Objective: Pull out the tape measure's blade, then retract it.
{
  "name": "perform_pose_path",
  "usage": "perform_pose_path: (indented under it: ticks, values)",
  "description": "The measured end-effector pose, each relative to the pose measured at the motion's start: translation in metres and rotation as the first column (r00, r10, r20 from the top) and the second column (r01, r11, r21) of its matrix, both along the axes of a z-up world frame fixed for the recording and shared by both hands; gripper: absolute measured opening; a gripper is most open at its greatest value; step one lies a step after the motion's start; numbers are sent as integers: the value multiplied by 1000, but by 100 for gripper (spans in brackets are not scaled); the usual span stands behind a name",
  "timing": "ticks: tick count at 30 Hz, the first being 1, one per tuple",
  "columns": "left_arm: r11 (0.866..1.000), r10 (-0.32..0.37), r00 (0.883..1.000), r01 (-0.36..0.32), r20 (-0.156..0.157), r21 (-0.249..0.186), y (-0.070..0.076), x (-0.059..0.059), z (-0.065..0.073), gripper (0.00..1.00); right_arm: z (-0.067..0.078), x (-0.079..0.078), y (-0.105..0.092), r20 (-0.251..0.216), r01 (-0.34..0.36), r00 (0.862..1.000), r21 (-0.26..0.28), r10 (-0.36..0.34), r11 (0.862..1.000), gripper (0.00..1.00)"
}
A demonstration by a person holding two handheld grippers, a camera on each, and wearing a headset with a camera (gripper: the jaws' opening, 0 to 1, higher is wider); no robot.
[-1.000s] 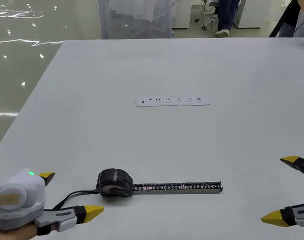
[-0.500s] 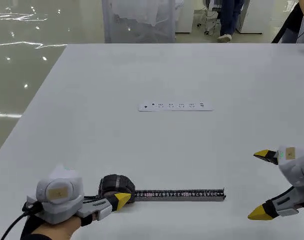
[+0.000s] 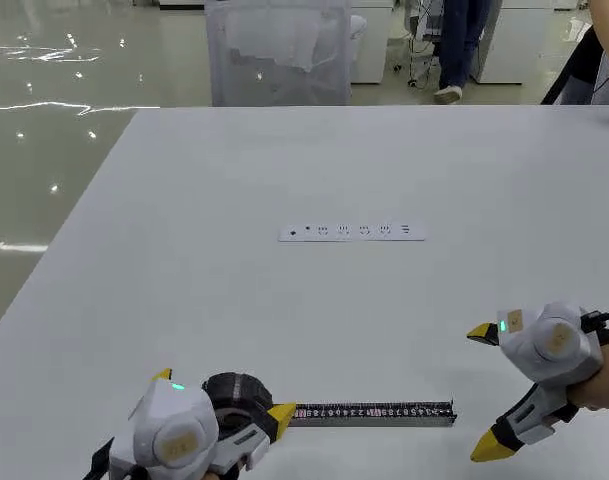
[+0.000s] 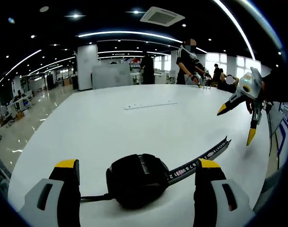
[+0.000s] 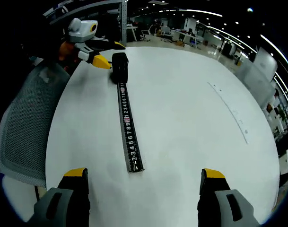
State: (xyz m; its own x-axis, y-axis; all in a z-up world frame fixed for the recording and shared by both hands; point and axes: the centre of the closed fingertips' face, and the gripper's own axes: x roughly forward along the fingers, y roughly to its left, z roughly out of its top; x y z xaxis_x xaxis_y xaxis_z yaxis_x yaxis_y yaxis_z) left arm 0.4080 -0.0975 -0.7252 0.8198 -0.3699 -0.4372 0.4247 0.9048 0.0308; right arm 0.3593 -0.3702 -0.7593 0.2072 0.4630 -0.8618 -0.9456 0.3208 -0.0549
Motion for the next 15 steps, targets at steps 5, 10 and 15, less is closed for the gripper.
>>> perform_pose_path:
  ticks: [5,10,15]
  values:
    - [999,38,999,-39,-17,-36,1,11,0,99,-10,5,8,-18,-34,999,-13,34,999,83]
    - [997,56,998,-57,-25,-42,4,17,-2,99,-16,6,11,-25,-62,998,-29,61,998,67]
    - [998,49,998,-50,-31,-37,2,18,-7,99,-17,4,12,-48,-76,996,-31,75,997,47]
